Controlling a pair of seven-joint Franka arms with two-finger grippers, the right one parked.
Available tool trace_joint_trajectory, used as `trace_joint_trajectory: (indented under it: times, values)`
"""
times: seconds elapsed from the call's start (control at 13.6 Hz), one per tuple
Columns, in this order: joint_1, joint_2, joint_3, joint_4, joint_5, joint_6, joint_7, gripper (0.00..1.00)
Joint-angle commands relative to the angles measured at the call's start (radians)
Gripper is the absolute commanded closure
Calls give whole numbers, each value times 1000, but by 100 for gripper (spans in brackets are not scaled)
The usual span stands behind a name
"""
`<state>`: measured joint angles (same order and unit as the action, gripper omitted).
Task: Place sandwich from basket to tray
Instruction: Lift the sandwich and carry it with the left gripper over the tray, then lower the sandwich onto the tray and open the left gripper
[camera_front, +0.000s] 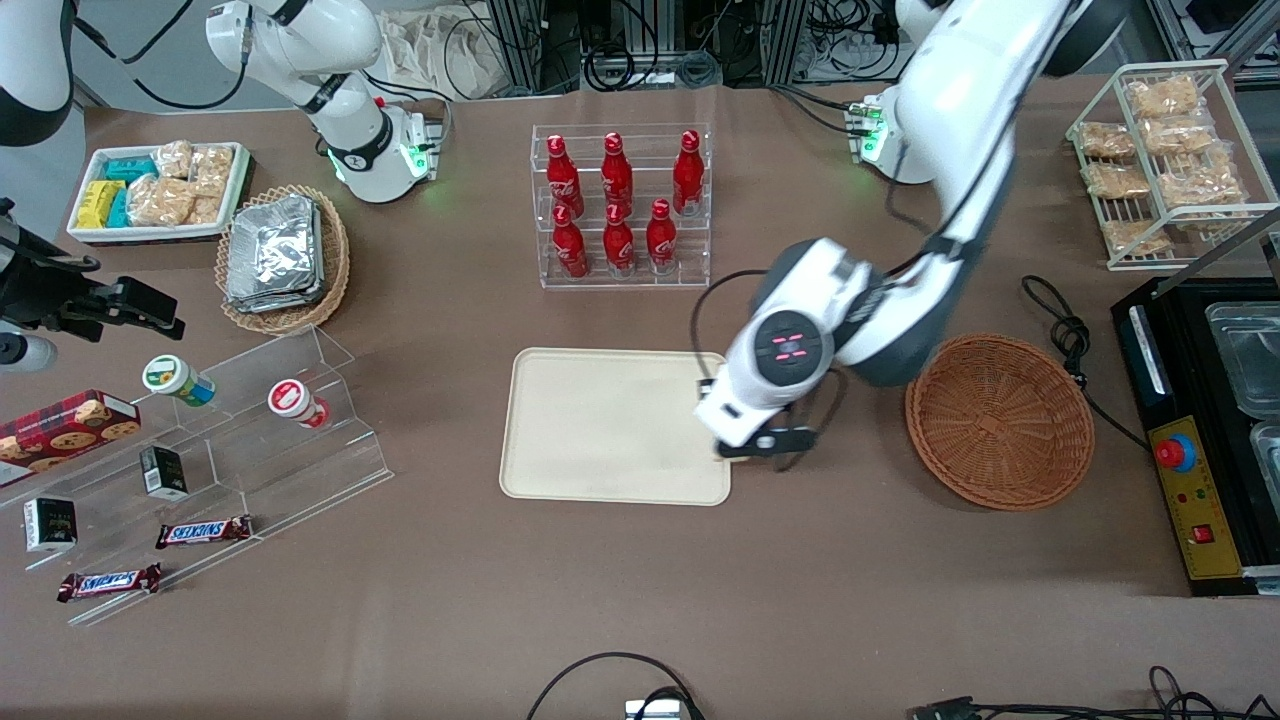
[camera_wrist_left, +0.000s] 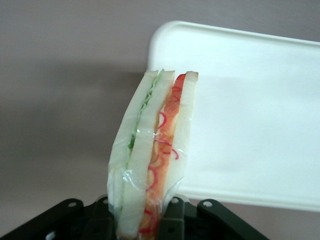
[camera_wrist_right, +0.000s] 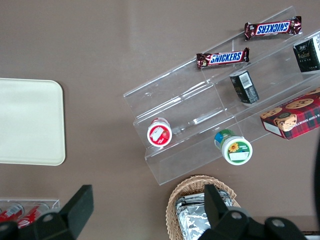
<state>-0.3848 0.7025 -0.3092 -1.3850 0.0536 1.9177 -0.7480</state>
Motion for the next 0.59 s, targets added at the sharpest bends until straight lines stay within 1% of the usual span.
trace_joint_trajectory:
  times: [0.0, 0.15, 0.22, 0.29, 0.37, 0.44, 0.52]
  values:
    - [-29, 89, 5, 64, 11, 30, -34, 100]
    - [-35, 109, 5, 64, 11, 34, -34, 100]
    - [-34, 118, 9, 67, 9, 35, -33, 96]
    - [-32, 120, 9, 66, 9, 35, -33, 82]
    - [-32, 123, 10, 66, 9, 38, -37, 47]
    - [-32, 129, 10, 66, 11, 55, -37, 0]
    - [-32, 130, 10, 64, 14, 78, -33, 0]
